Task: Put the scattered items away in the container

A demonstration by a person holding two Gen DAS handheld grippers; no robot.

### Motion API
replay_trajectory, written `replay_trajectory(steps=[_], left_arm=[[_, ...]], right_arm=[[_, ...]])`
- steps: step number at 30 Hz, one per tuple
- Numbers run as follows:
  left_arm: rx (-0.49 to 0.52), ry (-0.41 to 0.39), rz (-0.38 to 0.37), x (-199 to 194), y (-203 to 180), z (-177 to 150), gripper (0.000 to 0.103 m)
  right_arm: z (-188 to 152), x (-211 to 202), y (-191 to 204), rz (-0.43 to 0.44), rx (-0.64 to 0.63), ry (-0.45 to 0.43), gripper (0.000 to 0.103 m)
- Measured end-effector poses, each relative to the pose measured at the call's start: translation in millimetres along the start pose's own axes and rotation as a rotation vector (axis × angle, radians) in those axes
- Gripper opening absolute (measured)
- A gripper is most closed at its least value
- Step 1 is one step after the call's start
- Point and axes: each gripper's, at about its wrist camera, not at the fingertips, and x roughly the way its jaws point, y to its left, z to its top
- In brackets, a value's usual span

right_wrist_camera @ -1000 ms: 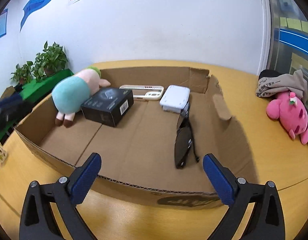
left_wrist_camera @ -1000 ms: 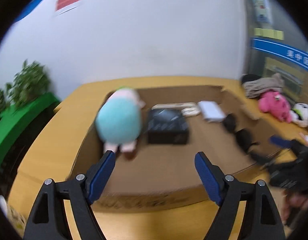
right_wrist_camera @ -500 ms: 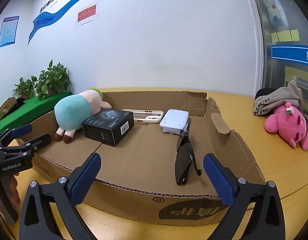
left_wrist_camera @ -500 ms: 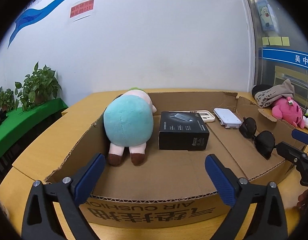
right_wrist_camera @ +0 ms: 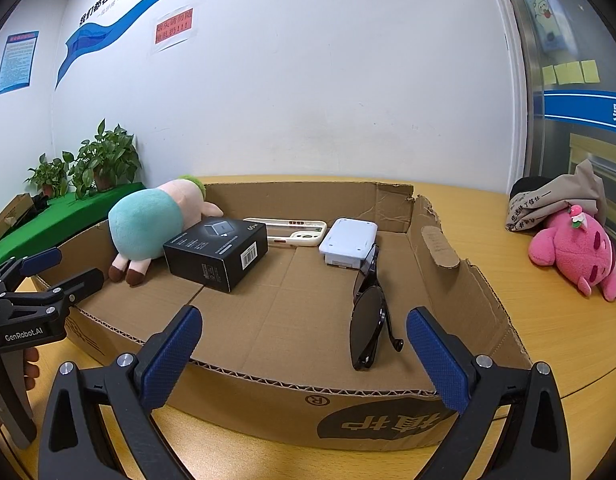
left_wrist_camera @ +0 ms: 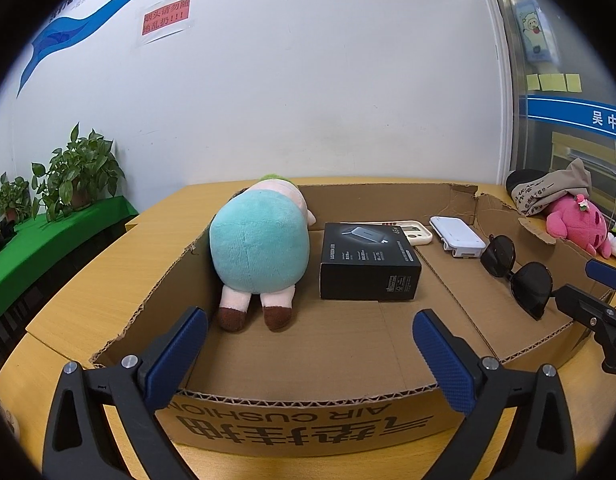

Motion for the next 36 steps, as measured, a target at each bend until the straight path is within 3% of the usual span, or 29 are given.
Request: replay_trajectory(steps=[36], left_arm=[[0.001, 0.000, -0.001, 0.6, 0.5, 0.4, 0.102]], right_arm=[[0.9, 0.4, -0.5, 0.000, 0.000, 0.000, 0.103]])
